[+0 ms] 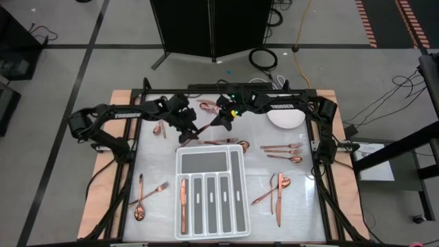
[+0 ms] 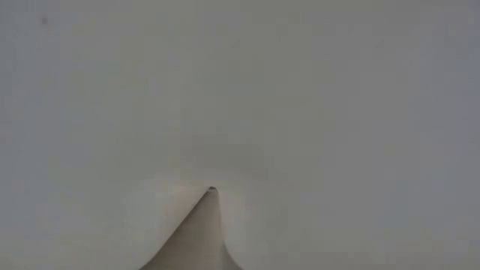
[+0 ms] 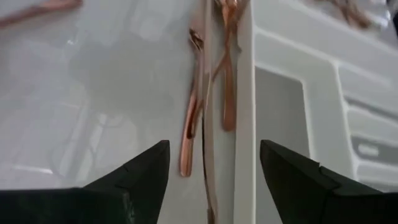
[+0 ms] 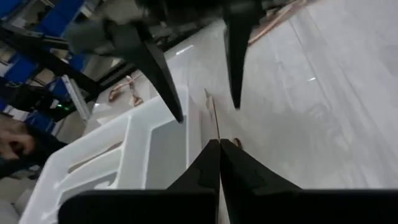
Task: Sort silverware
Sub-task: Put the top left knife into the silverware tray
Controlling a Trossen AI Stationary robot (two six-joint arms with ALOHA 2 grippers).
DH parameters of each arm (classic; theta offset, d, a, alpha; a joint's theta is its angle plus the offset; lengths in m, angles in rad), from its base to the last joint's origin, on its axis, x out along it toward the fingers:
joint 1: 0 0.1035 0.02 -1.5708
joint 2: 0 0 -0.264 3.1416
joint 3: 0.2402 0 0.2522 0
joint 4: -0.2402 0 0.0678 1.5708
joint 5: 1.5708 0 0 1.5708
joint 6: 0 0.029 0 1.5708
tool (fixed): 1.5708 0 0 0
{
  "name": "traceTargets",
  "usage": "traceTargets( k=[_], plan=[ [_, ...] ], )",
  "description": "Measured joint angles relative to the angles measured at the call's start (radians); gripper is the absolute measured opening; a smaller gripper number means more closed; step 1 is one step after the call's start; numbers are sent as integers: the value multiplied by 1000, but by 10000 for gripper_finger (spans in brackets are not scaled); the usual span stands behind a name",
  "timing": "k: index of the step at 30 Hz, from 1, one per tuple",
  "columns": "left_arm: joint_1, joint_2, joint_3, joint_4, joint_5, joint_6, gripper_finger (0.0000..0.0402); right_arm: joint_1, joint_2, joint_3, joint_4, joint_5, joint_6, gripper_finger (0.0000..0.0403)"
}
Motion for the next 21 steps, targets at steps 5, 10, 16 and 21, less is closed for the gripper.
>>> traceTargets(
  k=[5,10,16,21],
  plan=[
    [-25,34,0,-2,0,109,243,0,0,0,34,-8,10,0],
    [-35,34,0,-8,0,134,160,0,0,0,33,-8,11,0],
    [-31,32,0,-30,-27,134,15,0,0,-1,50,-6,24,0],
    [-26,32,11,-34,-69,120,6,-8,0,-2,62,-8,3,16]
  ],
)
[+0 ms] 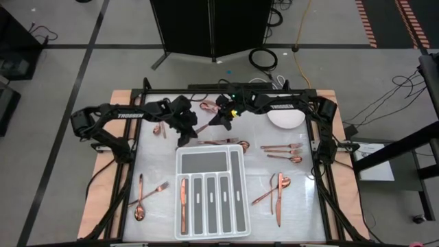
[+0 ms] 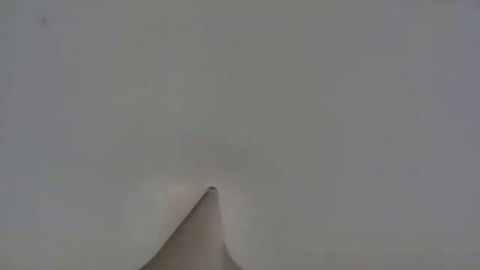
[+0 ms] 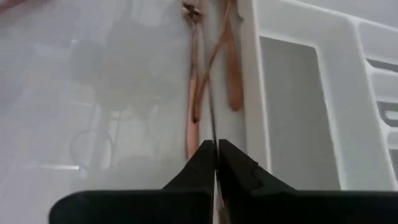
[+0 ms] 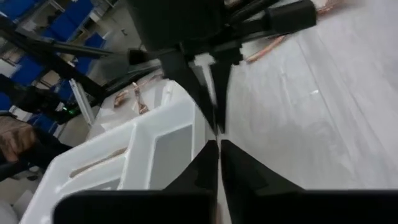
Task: Sort silverware
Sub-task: Put the top left knife into the silverware tray
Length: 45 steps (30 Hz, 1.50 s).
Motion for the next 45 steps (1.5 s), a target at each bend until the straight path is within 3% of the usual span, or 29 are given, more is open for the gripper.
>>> traceTargets(
  k=[5,12,18,22,25,32,38,45],
  plan=[
    [23,1,59,-40,-119,-57,3,-61,-41,1,-128,41,-92,73],
    [90,-32,266,-291,-245,-105,2,-169,-135,1,-378,174,-187,129],
    [156,-102,556,-548,-277,-445,1,-158,-202,-34,-394,172,-220,136],
    [138,-181,602,-686,-265,-713,1,-114,-234,-119,-310,175,-199,133],
    [46,-235,598,-796,-287,-875,1,-74,-259,-203,-227,170,-175,131],
    [-347,-276,597,-843,-568,-1338,0,52,-330,-392,-63,169,-100,131],
    [-668,-188,597,-842,-708,-1679,0,162,-403,-488,-13,175,-99,131],
    [-883,-8,596,-814,-712,-1896,0,260,-446,-519,-14,223,-86,130]
  ],
)
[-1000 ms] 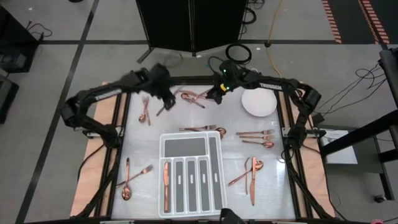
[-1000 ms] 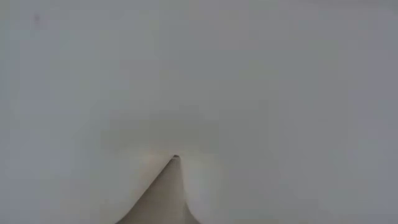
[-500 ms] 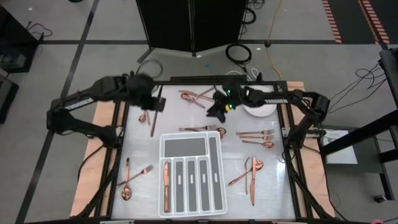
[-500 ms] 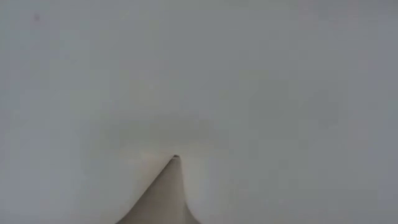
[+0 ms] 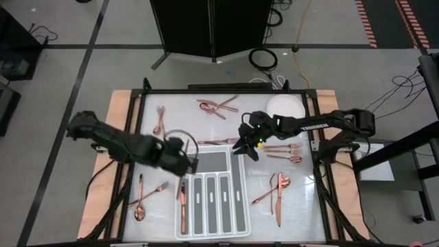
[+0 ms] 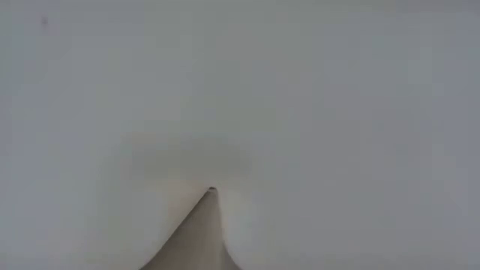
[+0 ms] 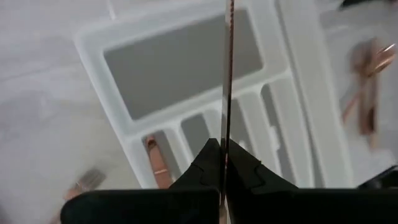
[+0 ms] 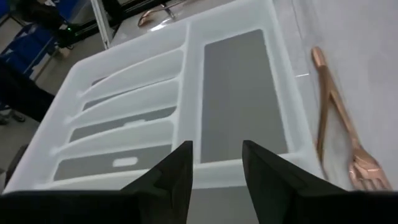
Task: Sort silverware
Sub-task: Put the top left knife into the silverware tray
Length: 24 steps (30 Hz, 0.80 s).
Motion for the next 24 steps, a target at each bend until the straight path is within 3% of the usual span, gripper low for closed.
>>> traceTargets(
  k=[11,24],
  plan=[
    [-156,218,0,73,81,-234,5,117,0,0,-2,5,37,130],
    [-235,338,0,142,168,-444,7,199,0,0,-17,5,30,130]
  ],
)
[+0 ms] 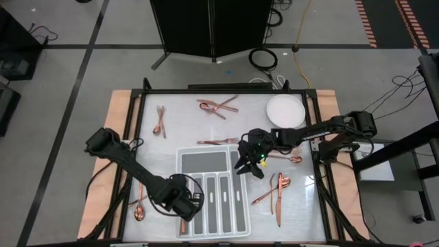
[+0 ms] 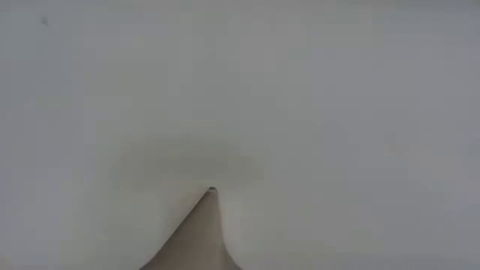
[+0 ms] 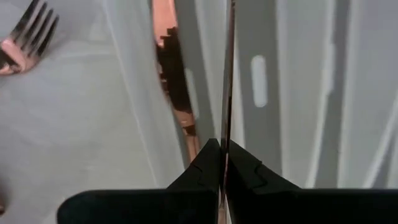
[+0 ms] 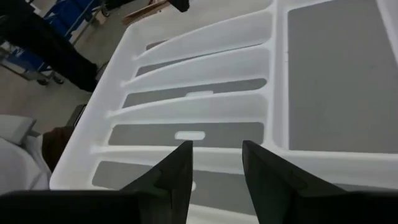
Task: Sort silverware
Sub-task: Put the top left knife into the silverware tray, then put the top knife into the silverware tray
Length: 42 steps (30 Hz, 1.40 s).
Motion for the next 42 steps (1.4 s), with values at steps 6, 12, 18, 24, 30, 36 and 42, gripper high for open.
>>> traceTargets(
  k=[6,12,18,24,30,36,42],
  plan=[
    [-3,36,0,20,35,-39,8,3,0,0,-14,0,-2,130],
    [17,45,0,12,42,-36,8,3,0,0,-9,0,-10,130],
    [25,45,0,13,68,1,21,2,0,0,-41,0,-11,130],
    [27,45,0,15,78,43,65,7,0,0,-61,0,-25,130],
    [51,31,0,13,104,176,103,7,0,0,-60,0,-29,130],
    [72,-42,5,11,13,299,111,-2,0,0,-52,-1,-55,130],
    [77,-102,7,59,-420,713,111,-34,0,0,6,-1,-88,130]
  ],
)
